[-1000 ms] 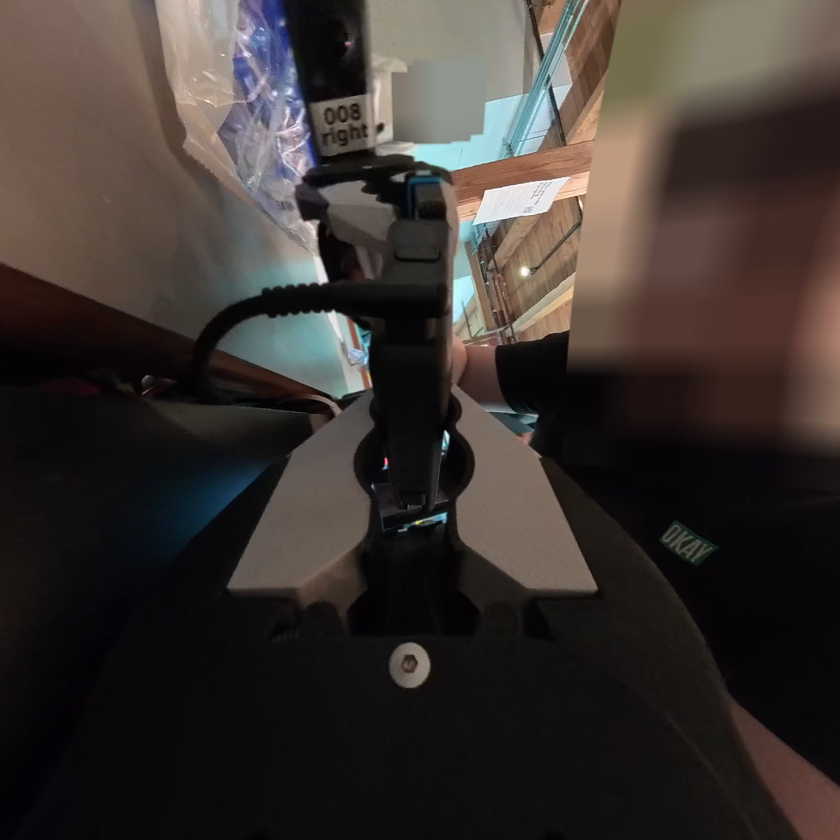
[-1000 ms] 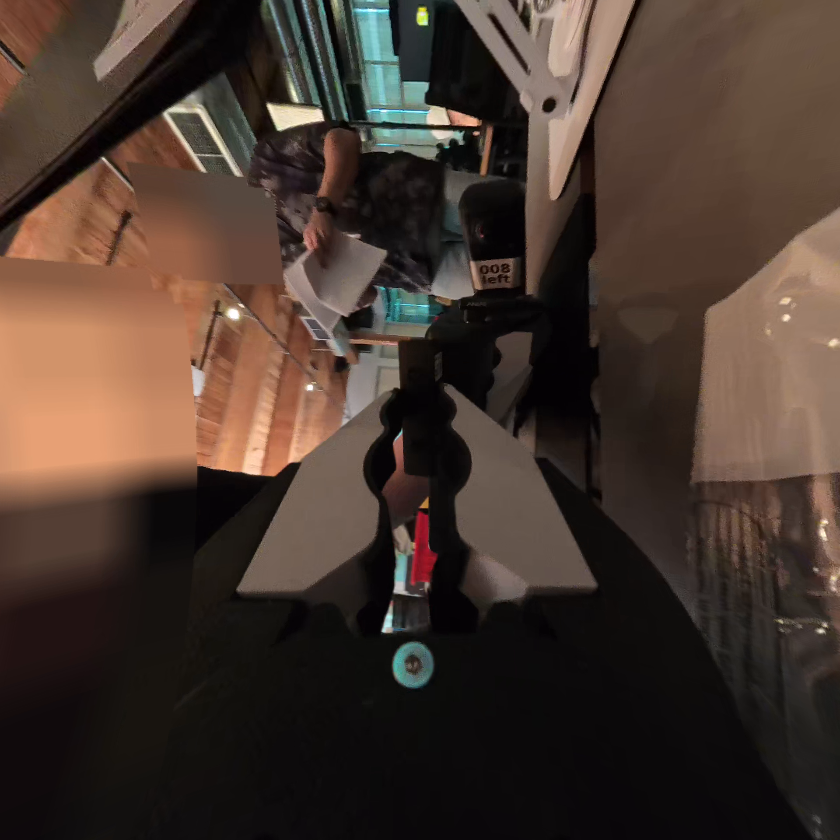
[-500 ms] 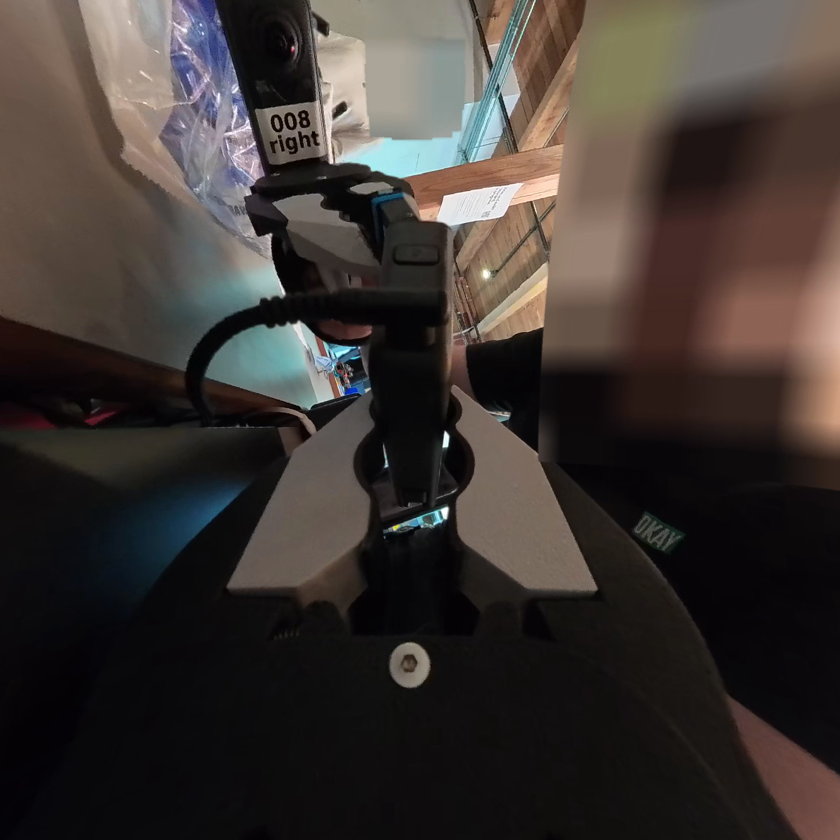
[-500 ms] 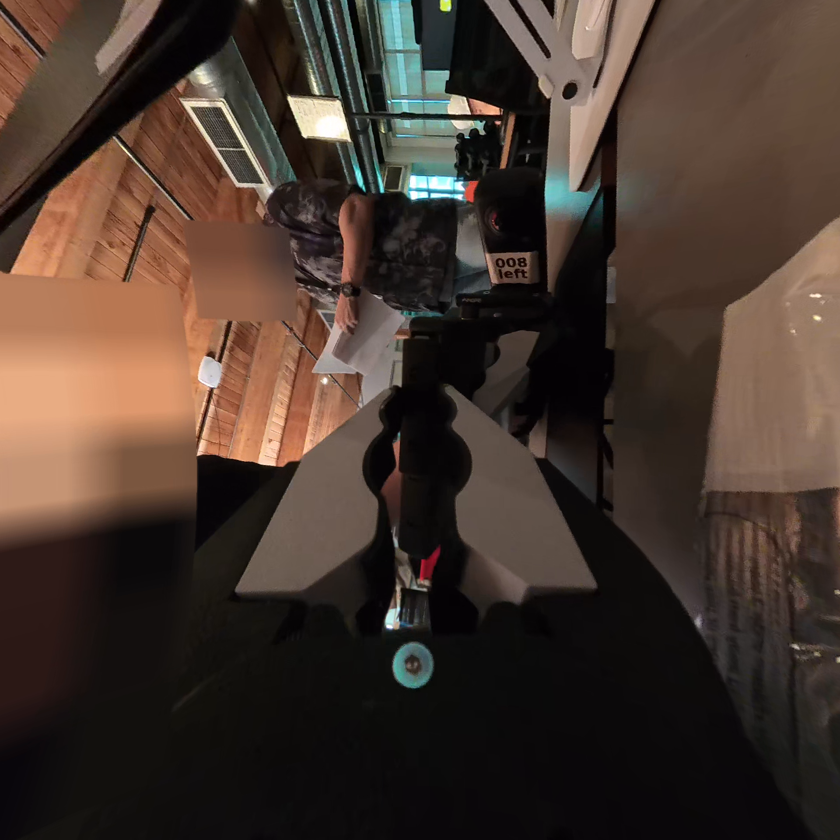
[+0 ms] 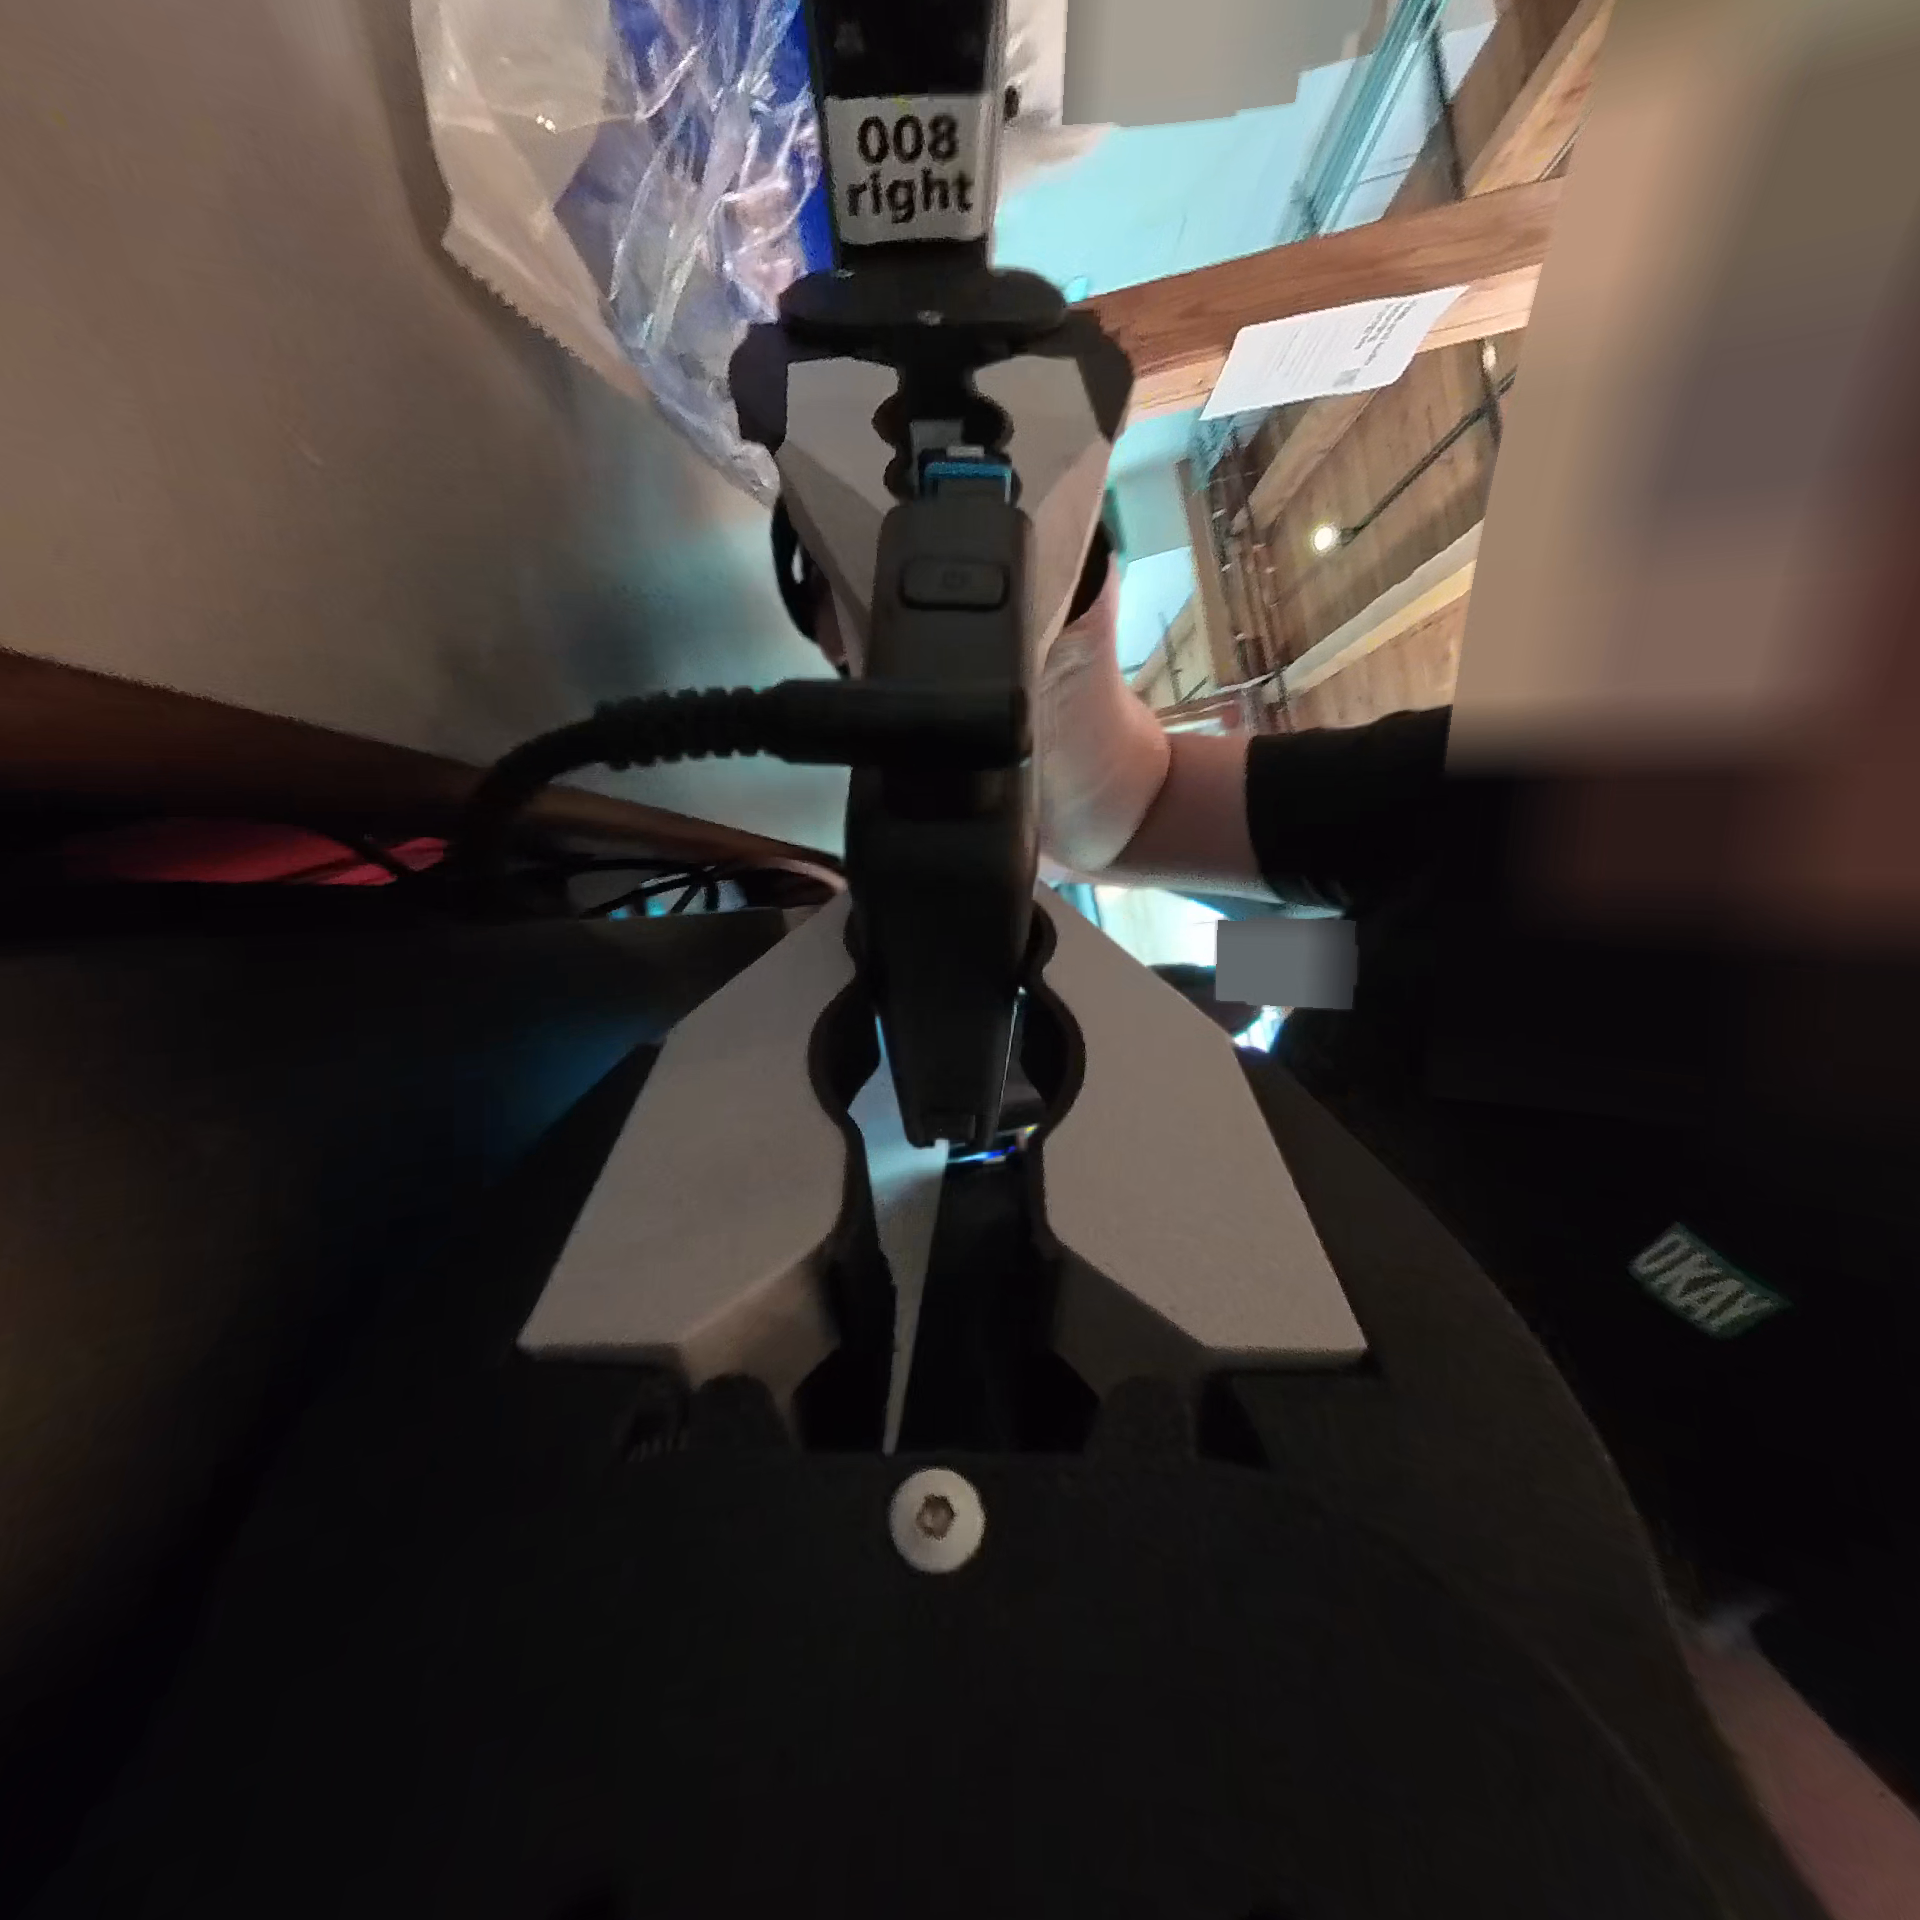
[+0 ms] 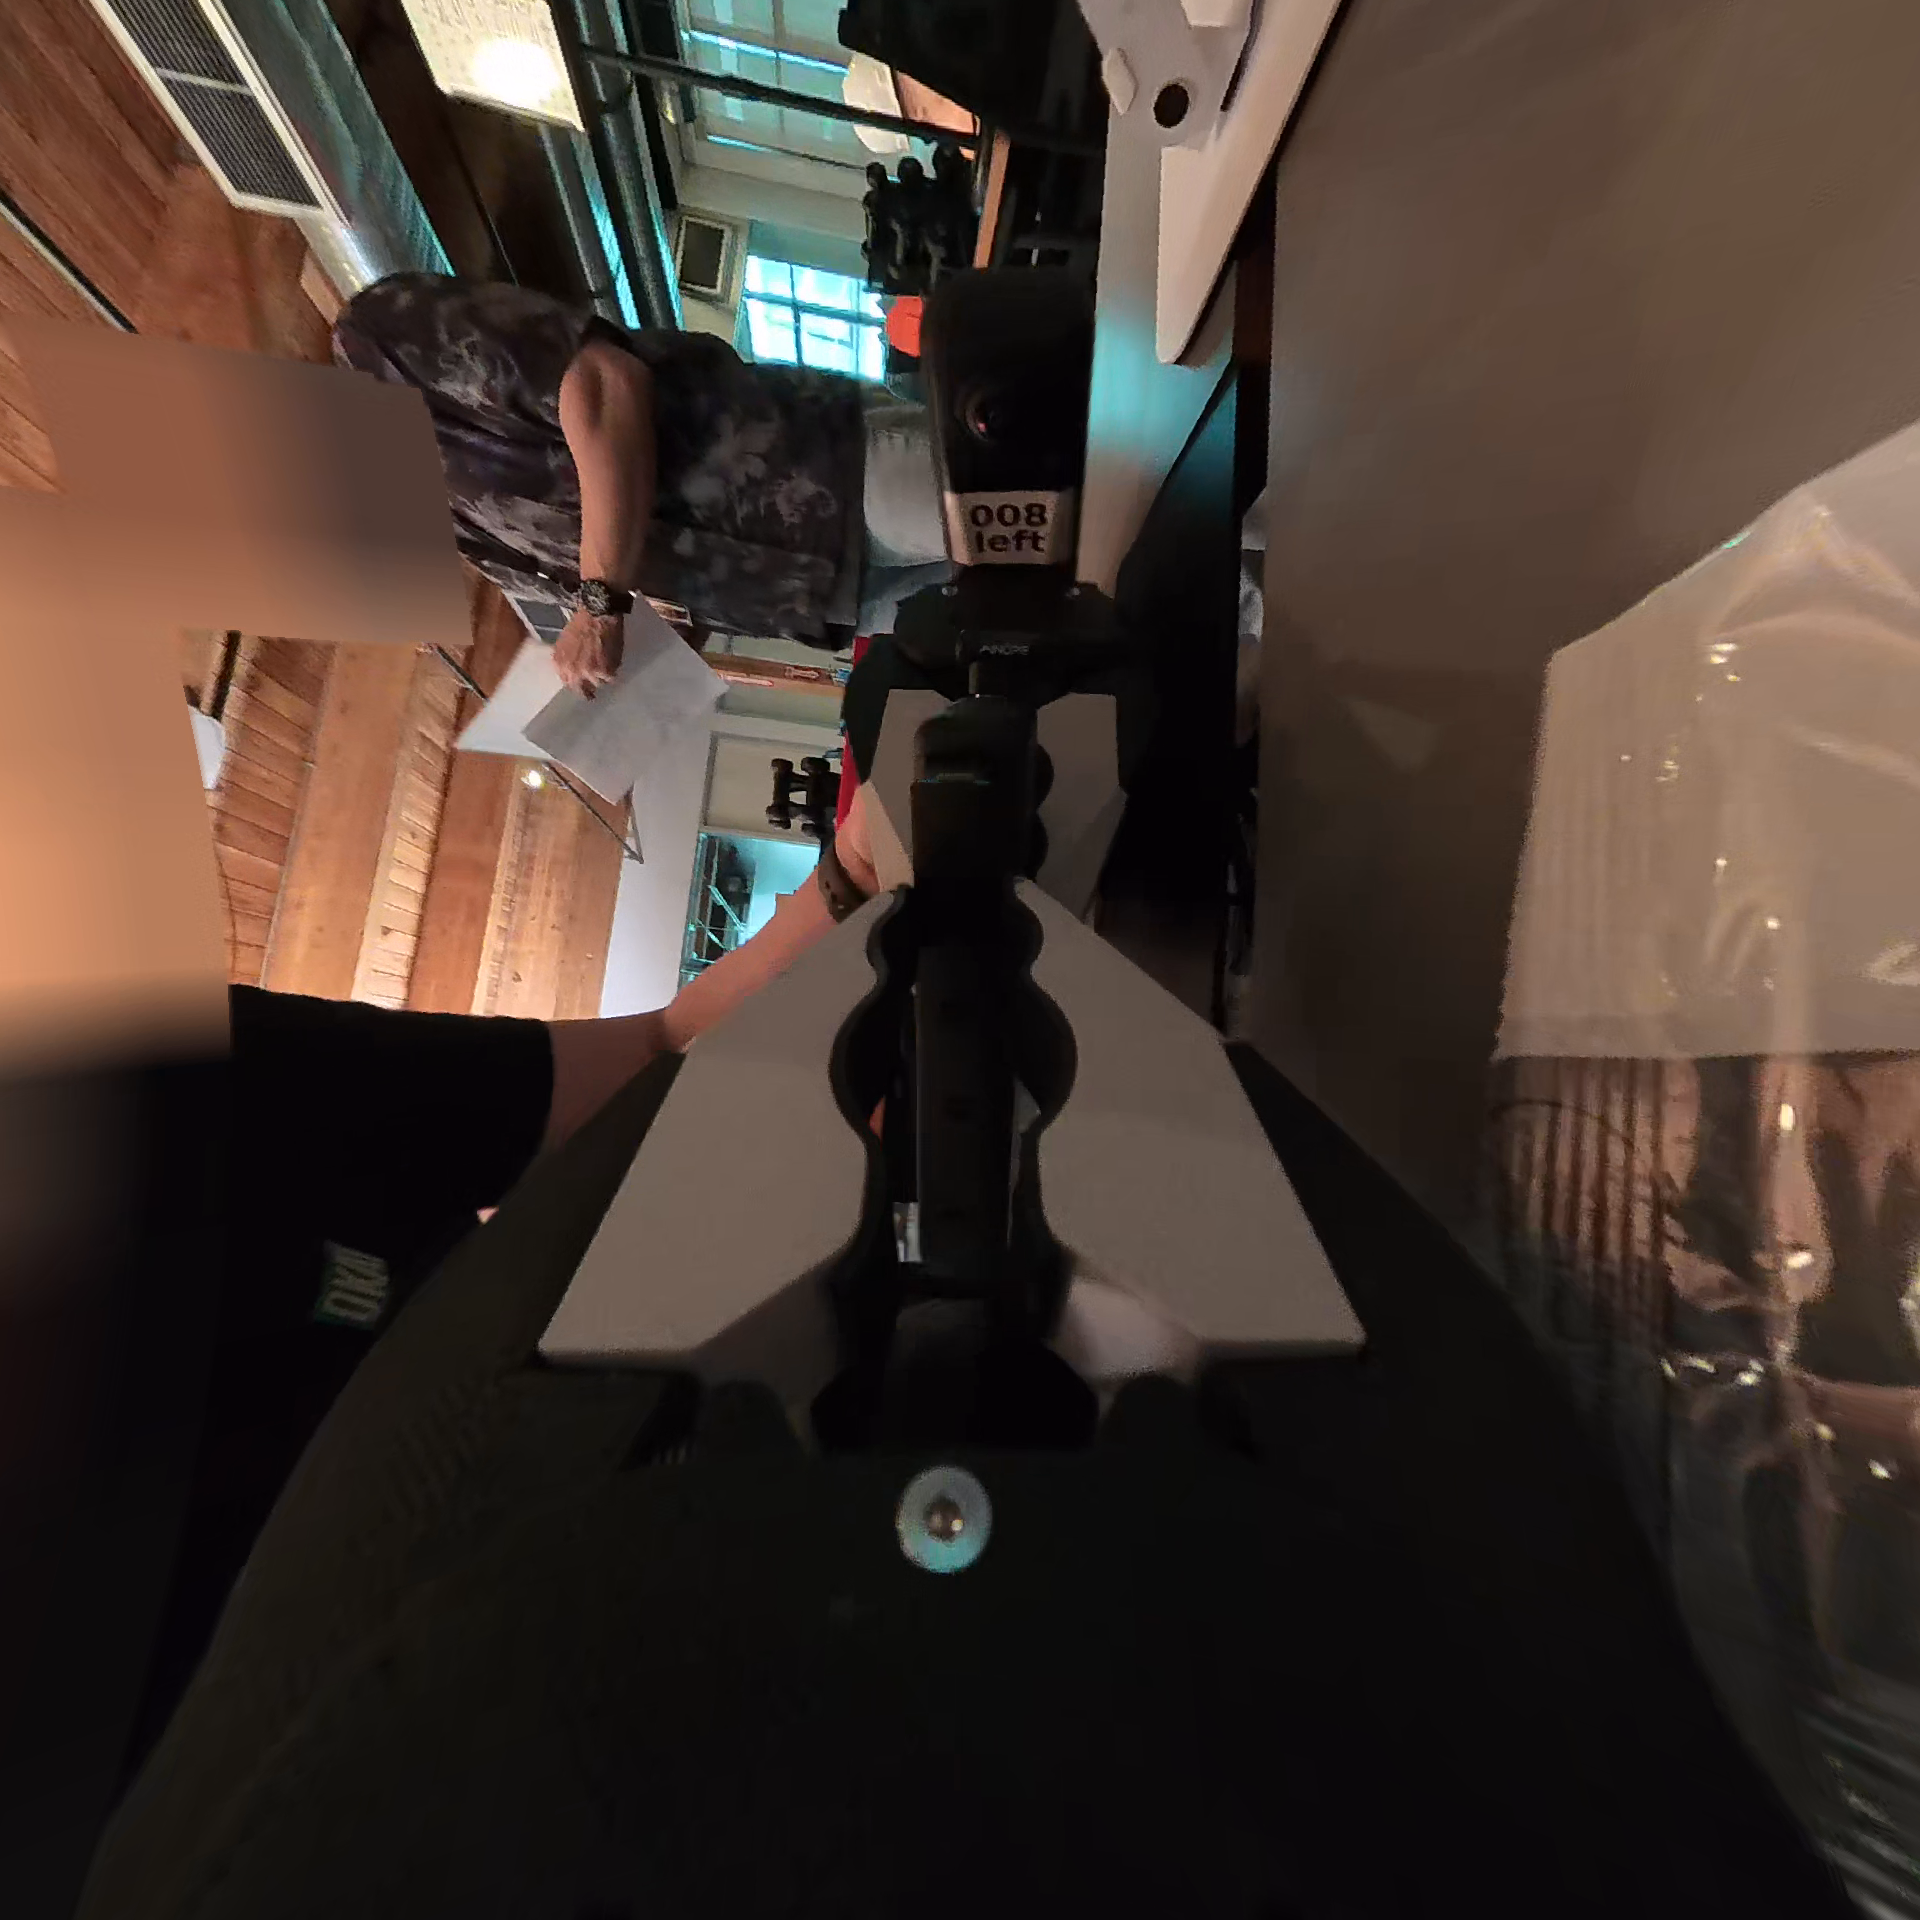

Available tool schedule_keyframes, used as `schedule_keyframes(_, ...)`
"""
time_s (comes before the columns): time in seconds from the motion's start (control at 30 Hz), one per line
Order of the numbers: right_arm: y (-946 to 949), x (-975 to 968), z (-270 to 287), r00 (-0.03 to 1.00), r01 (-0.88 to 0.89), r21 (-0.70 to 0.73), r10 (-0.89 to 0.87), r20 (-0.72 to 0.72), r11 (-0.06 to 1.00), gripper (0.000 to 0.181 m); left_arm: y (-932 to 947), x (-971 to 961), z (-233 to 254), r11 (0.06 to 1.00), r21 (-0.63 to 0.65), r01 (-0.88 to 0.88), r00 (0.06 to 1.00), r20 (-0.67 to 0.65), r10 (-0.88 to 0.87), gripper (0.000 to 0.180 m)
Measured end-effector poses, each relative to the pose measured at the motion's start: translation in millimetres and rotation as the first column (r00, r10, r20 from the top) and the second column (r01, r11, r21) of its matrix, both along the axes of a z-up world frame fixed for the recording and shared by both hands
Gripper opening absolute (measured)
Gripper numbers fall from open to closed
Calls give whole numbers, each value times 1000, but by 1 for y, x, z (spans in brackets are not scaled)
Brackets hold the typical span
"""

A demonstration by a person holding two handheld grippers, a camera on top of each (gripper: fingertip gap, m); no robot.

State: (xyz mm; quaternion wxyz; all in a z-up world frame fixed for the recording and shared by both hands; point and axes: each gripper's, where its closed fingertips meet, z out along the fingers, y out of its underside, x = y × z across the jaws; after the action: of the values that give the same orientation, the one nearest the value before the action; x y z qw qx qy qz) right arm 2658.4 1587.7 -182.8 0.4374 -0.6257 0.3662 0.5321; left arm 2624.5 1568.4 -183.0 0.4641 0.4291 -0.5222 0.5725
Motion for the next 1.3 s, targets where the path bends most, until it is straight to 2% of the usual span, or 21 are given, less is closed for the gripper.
schedule_keyframes(0.1, -3, 5, -6, 998, 41, -25, -39, 55, 999, 13, 0, -2, -8, 997, 74, 6, 1000, 22, -8, 21)
schedule_keyframes(0.2, -5, -9, -9, 998, -55, -35, 56, 31, 998, 13, 0, -6, -8, 997, 78, 24, 999, 23, -26, 21)
schedule_keyframes(0.43, -1, -8, -11, 996, -88, -36, 87, -26, 995, 13, 1, -5, -9, 996, 84, 14, 1000, 25, -16, 21)
schedule_keyframes(0.5, -1, -8, -14, 995, -96, -51, 96, 10, 994, 13, 1, -4, -12, 993, 114, 8, 1000, 28, -11, 21)
schedule_keyframes(0.53, -1, -9, -15, 994, -109, -59, 111, 19, 992, 14, 1, -3, -13, 992, 126, 5, 1000, 25, -8, 23)
schedule_keyframes(0.63, -5, -8, -18, 990, -119, -79, 124, 67, 990, 14, 3, 5, -8, 993, 102, -63, 998, -12, 65, 45)
schedule_keyframes(0.7, -4, -8, -15, 992, -109, -47, 112, 65, 993, 14, 5, 11, -11, 987, 111, -120, 992, -28, 124, 24)
schedule_keyframes(0.73, -3, -8, -13, 992, -108, -33, 110, 64, 994, 14, 6, 11, -11, 985, 112, -135, 990, -19, 138, 22)
schedule_keyframes(0.8, -2, -7, -11, 989, -95, -16, 96, 108, 995, 15, 8, 13, -9, 984, 90, -152, 988, -20, 154, 22)
schedule_keyframes(0.87, -3, -4, -6, 988, -76, -2, 76, 136, 997, 26, 8, 14, -8, 984, 79, -161, 986, -27, 163, 22)
schedule_keyframes(0.93, -7, 2, -4, 986, -39, -9, 40, 164, 999, 22, 9, 15, -6, 985, 63, -163, 986, -36, 165, 21)
schedule_keyframes(1.13, -9, 5, -6, 992, -22, -22, 25, 125, 1000, 13, 10, 14, -4, 986, 46, -162, 986, -37, 164, 21)
schedule_keyframes(1.3, -5, -4, -10, 995, -45, -36, 48, 84, 998, 13, 6, 11, -6, 989, 64, -135, 990, -27, 137, 21)
